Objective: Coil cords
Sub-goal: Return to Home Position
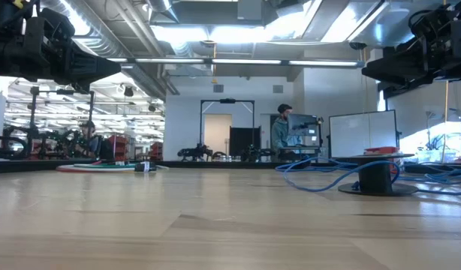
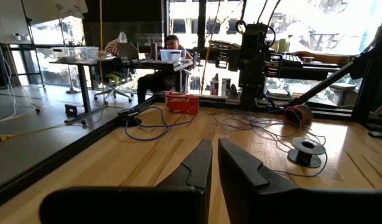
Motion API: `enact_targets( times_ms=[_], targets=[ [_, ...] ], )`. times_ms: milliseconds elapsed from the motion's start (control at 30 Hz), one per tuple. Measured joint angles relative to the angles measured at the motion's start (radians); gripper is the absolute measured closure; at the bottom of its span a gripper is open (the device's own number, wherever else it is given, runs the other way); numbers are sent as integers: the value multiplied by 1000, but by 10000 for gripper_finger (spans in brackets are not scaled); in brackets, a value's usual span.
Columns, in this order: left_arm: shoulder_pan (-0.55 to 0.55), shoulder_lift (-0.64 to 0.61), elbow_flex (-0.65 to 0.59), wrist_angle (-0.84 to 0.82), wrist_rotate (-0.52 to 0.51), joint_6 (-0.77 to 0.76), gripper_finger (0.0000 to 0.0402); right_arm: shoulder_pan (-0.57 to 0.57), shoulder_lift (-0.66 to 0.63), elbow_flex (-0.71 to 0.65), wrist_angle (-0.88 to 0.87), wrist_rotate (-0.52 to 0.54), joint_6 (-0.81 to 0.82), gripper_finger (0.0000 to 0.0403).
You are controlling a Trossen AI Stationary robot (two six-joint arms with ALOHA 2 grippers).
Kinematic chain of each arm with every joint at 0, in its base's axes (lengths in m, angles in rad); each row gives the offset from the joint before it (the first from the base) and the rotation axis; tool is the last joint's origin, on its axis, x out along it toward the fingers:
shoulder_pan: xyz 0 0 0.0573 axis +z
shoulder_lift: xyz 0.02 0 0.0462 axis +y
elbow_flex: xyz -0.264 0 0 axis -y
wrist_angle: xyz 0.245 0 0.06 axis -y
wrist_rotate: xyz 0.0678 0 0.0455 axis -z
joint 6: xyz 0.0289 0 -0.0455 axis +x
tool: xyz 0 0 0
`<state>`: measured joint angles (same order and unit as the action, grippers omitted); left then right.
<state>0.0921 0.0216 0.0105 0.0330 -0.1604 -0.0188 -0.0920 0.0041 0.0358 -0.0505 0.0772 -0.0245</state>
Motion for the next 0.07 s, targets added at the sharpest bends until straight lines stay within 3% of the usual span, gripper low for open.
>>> enact_targets(
  times_ms=[67],
  targets=[
    [0,0,0,0,0,0,380,0,0,0,0,0,0,276]
  ],
)
